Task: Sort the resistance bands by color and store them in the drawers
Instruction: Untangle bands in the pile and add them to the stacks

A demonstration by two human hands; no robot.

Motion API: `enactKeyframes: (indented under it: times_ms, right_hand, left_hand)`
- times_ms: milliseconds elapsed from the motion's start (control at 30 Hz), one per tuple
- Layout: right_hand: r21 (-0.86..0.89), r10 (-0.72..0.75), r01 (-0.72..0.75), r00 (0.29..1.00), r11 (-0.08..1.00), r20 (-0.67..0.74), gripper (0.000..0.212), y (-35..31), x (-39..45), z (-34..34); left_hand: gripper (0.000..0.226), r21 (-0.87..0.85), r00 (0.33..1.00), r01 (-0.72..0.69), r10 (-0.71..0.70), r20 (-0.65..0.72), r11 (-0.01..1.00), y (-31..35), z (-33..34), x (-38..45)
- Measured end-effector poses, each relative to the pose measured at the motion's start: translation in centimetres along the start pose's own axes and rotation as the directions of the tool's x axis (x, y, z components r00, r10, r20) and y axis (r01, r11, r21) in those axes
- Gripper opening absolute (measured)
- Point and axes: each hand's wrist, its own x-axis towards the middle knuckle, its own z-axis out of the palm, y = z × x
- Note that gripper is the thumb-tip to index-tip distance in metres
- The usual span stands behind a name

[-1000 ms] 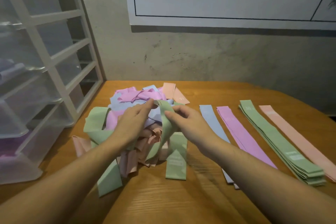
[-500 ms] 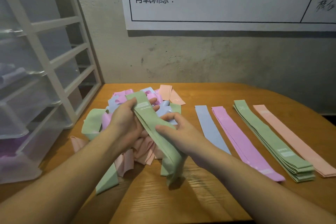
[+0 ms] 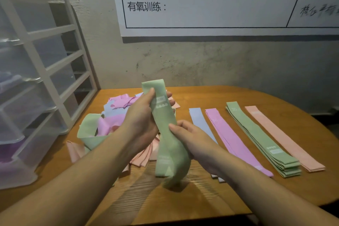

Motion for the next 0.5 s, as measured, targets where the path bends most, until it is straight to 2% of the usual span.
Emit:
enactKeyframes:
  times_ms: [200, 300, 400, 500]
  right_hand:
    - [0.063, -0.033, 0.035, 0.998, 0.997, -0.045, 0.034, -0.2, -1.9, -2.1]
    - [0.003, -0.052, 0.052, 0.996, 0.999, -0.075, 0.035, -0.2, -3.0, -3.7]
    - [-0.075, -0.072, 0.064, 0.992, 0.995, -0.103, 0.042, 0.1, -3.9, -5.5]
    - [-0.067, -0.078, 0.07, 0.99, 0.995, -0.118, 0.029, 0.3, -4.8, -7.2]
  left_hand:
    - [0.038, -0.261, 0.996, 0.075, -0.06, 0.065, 0.962, 0.6, 4.2, 0.0]
    - [0.03, -0.393, 0.997, 0.08, -0.069, 0.043, 0.916, 0.7, 5.5, 0.8]
    - [0.031, -0.387, 0.996, 0.087, -0.075, 0.046, 0.918, 0.3, 6.6, 1.5]
    - [0.04, -0.297, 0.996, 0.089, -0.076, 0.055, 0.951, -0.7, 7.8, 1.5]
